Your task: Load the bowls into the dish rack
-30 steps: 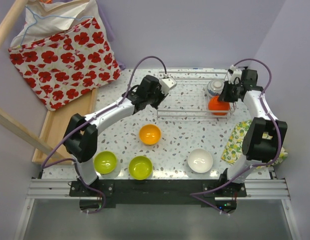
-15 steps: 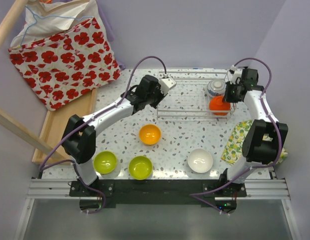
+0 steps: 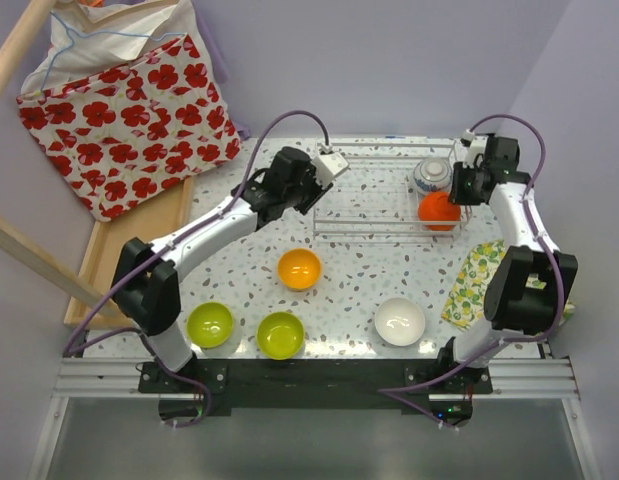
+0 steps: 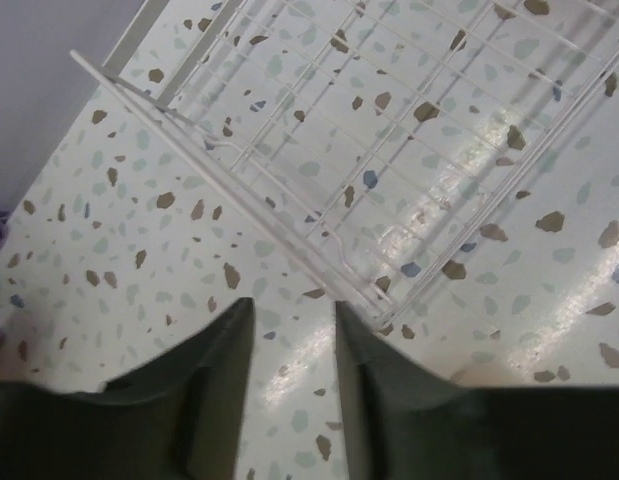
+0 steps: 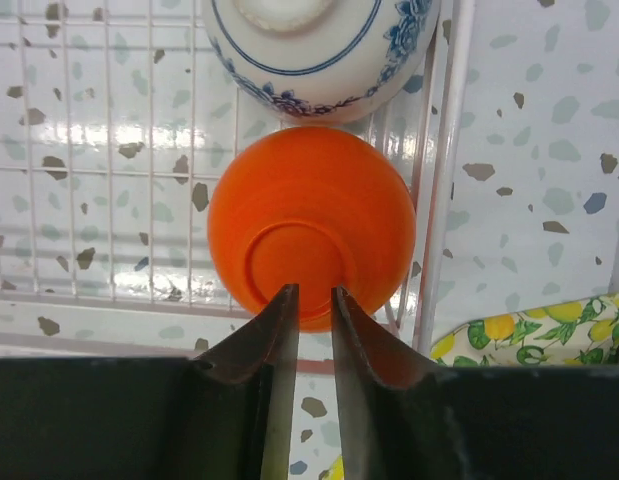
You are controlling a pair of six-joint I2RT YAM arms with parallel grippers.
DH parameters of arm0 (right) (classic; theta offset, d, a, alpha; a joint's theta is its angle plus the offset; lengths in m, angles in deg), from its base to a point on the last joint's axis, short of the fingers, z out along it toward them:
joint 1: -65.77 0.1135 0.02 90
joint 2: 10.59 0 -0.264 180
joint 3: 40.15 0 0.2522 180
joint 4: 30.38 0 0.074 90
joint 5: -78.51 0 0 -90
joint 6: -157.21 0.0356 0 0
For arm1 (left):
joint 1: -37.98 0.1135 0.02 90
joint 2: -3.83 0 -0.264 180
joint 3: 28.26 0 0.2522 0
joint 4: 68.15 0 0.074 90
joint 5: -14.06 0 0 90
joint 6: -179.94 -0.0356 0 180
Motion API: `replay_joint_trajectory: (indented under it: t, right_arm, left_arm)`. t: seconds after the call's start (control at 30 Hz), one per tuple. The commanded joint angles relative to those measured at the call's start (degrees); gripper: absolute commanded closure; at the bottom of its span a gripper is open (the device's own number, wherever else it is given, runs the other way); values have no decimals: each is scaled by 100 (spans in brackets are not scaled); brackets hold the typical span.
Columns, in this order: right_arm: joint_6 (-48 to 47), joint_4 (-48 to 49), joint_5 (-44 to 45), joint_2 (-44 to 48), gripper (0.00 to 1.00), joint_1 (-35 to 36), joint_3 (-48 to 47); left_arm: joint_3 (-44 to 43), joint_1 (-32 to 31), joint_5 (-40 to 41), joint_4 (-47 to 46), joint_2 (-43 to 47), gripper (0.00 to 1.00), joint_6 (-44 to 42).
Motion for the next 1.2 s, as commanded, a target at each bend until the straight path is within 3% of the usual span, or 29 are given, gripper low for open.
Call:
replay_joint_trajectory:
  t: [0.0, 0.07, 0.17, 0.4, 0.47, 0.67, 0.83, 1.03, 1.17]
  right_arm:
    - [-77, 715, -655, 1362, 62, -13, 269]
    - [-190, 892, -1375, 1932, 52, 4, 523]
    - [-533, 658, -2018, 2460, 47, 302, 639]
    - [-1912, -222, -2389, 3393, 38, 2199, 1034]
    - [-2466, -520, -2179, 3430, 36, 3077, 1052]
    - [-3425, -1215, -1167, 2587, 36, 5530, 613]
    - [-4205, -1384, -440, 1682, 39, 7294, 567]
    - [-4315, -750, -244, 1128, 39, 8677, 947]
    - [-3918, -374, 71, 697, 40, 9021, 920]
  left_arm:
    - [-111, 62, 457, 164, 860, 41, -616]
    - [38, 115, 573, 339, 1211, 26, -758]
    - [206, 499, 626, 707, 1581, 16, -829]
    - [776, 1705, 135, 1096, 2423, 10, -250]
    - [944, 1959, -6, 1174, 2565, 7, -170]
    - [444, 2338, -674, 2289, 2364, 5, 426]
    - [750, 2610, -877, 2124, 2820, 4, 849]
    - [873, 3287, -1062, 2045, 3251, 4, 938]
    - [1067, 3481, -1176, 2089, 3594, 4, 955]
